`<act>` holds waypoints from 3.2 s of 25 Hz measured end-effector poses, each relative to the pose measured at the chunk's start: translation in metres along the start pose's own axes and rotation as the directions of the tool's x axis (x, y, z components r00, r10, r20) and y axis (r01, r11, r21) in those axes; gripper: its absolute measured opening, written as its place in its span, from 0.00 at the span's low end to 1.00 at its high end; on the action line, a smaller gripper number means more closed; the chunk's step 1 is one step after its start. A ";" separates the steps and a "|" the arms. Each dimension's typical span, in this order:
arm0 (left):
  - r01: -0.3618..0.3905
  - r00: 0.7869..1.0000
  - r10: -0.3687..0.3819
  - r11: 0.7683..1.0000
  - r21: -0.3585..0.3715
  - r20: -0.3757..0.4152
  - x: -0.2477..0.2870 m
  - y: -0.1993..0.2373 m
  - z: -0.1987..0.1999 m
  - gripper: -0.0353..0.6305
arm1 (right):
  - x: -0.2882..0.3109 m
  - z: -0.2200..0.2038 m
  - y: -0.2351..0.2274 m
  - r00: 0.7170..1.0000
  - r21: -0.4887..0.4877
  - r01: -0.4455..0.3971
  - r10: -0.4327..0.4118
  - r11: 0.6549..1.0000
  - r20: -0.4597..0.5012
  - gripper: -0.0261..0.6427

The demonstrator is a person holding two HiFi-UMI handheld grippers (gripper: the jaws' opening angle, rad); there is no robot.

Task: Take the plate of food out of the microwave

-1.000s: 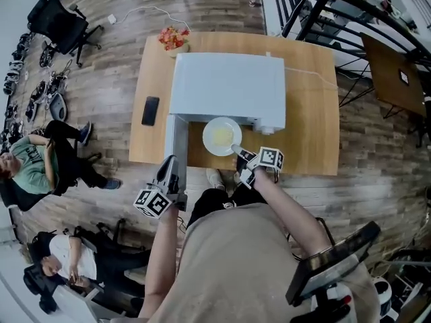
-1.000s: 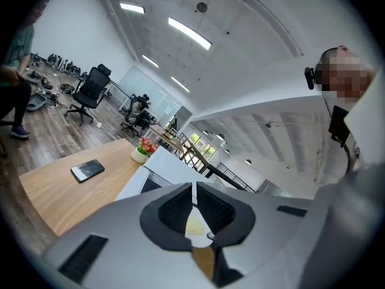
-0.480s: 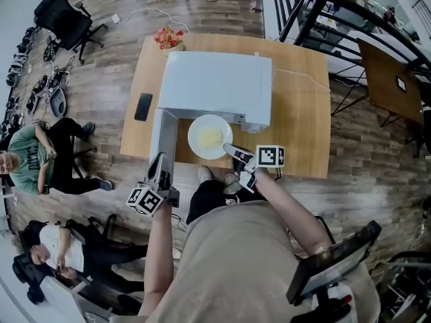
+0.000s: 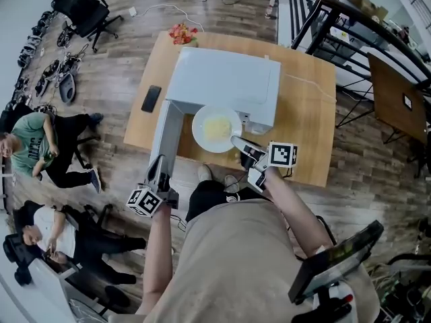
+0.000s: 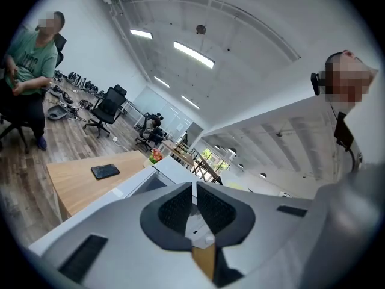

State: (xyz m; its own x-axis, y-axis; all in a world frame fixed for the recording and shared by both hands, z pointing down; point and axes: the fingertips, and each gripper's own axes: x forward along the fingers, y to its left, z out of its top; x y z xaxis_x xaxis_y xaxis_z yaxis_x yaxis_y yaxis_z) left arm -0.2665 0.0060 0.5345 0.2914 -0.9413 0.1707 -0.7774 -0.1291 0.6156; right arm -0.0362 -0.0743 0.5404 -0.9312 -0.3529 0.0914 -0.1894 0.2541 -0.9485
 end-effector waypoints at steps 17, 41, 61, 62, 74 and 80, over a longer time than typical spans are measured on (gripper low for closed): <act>-0.042 0.999 0.042 0.999 -0.022 0.028 0.002 0.010 -0.005 0.06 | -0.012 0.002 0.016 0.999 -0.033 -0.038 0.037 0.999 -0.018 0.07; -0.011 0.994 0.004 0.998 -0.055 -0.113 0.018 0.013 -0.025 0.06 | -0.020 -0.011 -0.029 0.997 0.048 0.071 -0.072 0.996 0.007 0.07; -0.013 0.986 0.019 0.999 0.039 -0.163 0.048 0.005 -0.025 0.06 | 0.008 -0.035 -0.114 0.962 0.015 0.245 -0.242 0.969 -0.123 0.07; -0.007 0.985 0.014 0.999 0.046 -0.170 0.051 0.001 -0.027 0.06 | 0.011 -0.037 -0.120 0.959 0.013 0.255 -0.251 0.967 -0.130 0.07; 0.035 0.973 -0.009 0.993 0.109 -0.229 0.076 -0.028 -0.049 0.06 | 0.026 -0.063 -0.203 0.934 0.137 0.337 -0.313 0.931 -0.170 0.07; -0.003 0.964 0.032 0.994 0.108 -0.265 0.065 -0.013 -0.067 0.06 | 0.026 -0.081 -0.245 0.916 0.251 0.399 -0.370 0.882 -0.158 0.07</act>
State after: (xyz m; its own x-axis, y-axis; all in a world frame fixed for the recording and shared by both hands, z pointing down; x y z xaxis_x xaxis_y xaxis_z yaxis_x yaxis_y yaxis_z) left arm -0.2001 -0.0323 0.5885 0.4038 -0.8284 0.3881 -0.8341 -0.1591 0.5282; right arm -0.0393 -0.0731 0.7993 -0.8319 -0.2750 0.4820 -0.4604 -0.1431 -0.8761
